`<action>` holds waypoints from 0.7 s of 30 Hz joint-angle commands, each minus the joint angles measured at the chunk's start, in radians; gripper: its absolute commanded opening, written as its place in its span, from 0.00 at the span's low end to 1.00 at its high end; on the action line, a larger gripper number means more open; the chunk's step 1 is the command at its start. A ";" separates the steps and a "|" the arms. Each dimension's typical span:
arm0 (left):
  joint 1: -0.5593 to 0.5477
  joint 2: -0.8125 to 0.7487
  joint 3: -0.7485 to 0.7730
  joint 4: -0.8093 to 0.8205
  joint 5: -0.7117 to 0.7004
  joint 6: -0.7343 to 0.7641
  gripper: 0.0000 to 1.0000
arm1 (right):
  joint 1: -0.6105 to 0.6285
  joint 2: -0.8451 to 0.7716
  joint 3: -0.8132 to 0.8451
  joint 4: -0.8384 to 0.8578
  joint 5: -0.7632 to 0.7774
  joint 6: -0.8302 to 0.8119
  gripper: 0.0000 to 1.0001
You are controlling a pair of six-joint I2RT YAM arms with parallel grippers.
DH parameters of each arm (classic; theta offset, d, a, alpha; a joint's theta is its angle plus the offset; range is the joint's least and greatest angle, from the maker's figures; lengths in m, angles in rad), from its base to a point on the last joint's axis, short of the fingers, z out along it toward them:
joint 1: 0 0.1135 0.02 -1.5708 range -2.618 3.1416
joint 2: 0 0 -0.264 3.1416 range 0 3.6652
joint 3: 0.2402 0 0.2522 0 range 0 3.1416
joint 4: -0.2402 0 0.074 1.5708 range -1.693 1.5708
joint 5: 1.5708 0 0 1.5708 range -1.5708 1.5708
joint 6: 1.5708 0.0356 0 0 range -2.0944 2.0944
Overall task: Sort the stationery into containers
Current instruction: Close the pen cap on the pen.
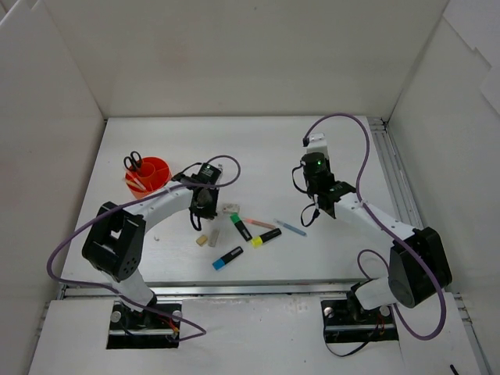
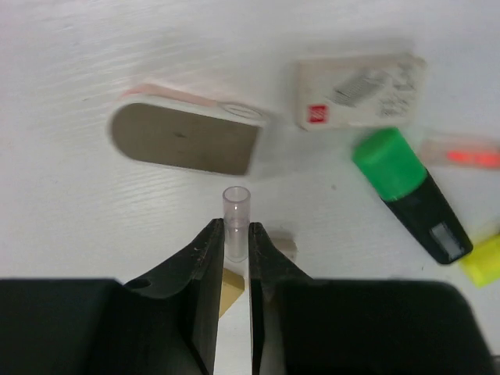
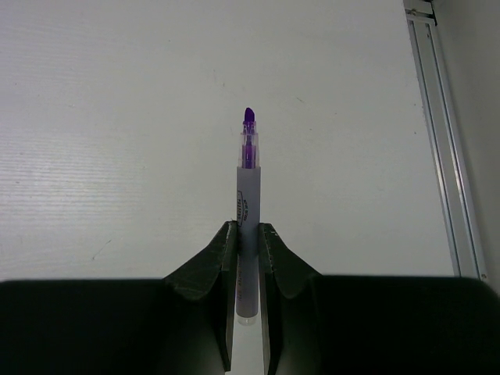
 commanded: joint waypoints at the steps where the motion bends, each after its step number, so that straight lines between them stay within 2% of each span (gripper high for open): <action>1: -0.071 -0.085 0.035 0.032 0.006 0.254 0.04 | -0.007 -0.037 0.001 0.080 -0.002 -0.050 0.00; 3: -0.117 -0.126 0.033 0.038 0.009 0.311 0.00 | -0.007 -0.039 -0.005 0.089 -0.014 -0.070 0.00; 6: -0.156 -0.215 0.013 0.087 0.071 0.403 0.00 | -0.005 -0.083 -0.056 0.170 -0.103 -0.185 0.00; 9: -0.156 -0.293 -0.002 0.122 0.153 0.466 0.00 | -0.008 -0.179 -0.155 0.302 -0.287 -0.412 0.00; 11: -0.156 -0.327 0.015 0.115 0.196 0.472 0.00 | -0.017 -0.233 -0.203 0.351 -0.462 -0.574 0.00; 13: -0.156 -0.342 0.044 0.090 0.260 0.462 0.00 | -0.030 -0.293 -0.190 0.350 -0.616 -0.673 0.00; 16: -0.156 -0.394 0.033 0.107 0.340 0.394 0.00 | -0.030 -0.318 -0.050 0.160 -0.759 -0.818 0.00; 18: -0.156 -0.411 0.025 0.125 0.401 0.326 0.00 | -0.034 -0.309 -0.019 0.162 -0.812 -0.903 0.00; 21: -0.156 -0.424 0.024 0.129 0.469 0.261 0.00 | -0.011 -0.277 0.056 0.155 -0.976 -0.987 0.00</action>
